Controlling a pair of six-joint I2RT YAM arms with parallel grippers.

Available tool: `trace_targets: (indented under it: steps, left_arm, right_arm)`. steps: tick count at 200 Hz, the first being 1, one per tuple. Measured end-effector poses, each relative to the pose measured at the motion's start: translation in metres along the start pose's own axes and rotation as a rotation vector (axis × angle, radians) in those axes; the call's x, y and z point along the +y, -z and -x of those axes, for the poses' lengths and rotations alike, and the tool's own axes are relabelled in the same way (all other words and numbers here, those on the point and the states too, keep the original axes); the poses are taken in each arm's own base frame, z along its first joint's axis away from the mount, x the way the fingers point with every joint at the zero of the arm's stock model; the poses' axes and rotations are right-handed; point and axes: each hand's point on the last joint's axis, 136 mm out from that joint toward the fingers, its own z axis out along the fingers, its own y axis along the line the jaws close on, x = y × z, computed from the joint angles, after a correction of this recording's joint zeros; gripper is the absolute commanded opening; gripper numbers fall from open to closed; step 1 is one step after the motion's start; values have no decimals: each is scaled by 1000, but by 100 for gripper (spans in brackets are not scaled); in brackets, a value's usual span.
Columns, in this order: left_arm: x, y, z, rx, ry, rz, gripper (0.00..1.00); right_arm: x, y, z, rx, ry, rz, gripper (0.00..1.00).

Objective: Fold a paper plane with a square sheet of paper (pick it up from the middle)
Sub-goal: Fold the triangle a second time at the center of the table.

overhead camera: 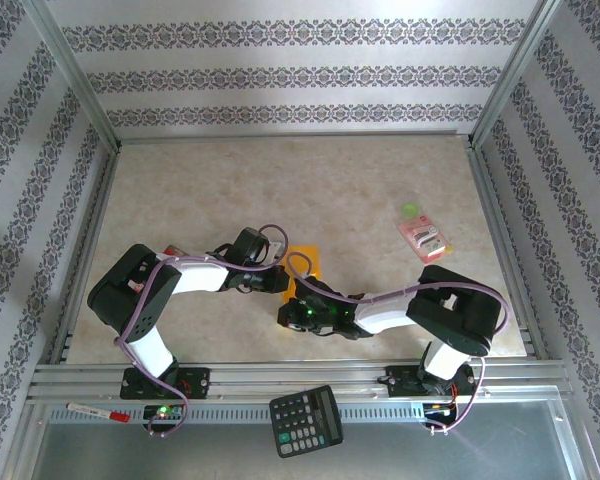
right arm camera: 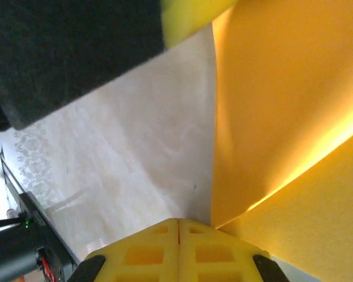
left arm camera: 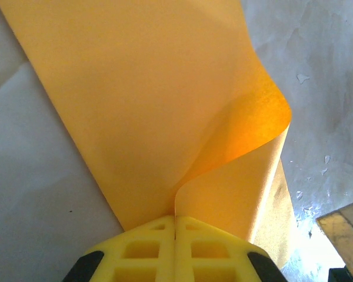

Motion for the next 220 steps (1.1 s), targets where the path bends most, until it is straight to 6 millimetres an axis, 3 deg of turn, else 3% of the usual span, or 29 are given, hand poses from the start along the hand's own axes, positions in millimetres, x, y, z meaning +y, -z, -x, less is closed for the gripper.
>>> trace_targets:
  steps: [23, 52, 73, 104, 155, 220]
  left_arm:
    - [0, 0, 0, 0, 0, 0, 0]
    - [0, 0, 0, 2, 1, 0, 0]
    - [0, -1, -1, 3, 2, 0, 0]
    - [1, -1, -1, 6, 3, 1, 0]
    - [2, -2, -2, 8, 4, 2, 0]
    - [2, -2, -2, 9, 4, 3, 0]
  right_arm:
    - [1, 14, 7, -6, -2, 6, 0]
    - [12, 39, 41, -96, -6, 51, 0]
    - [8, 45, 57, -136, -9, 41, 0]
    - [-4, 41, 66, -139, -9, -6, 0]
    - [-5, 25, 73, -120, 7, -32, 0]
    - [-30, 18, 74, -109, -20, -84, 0]
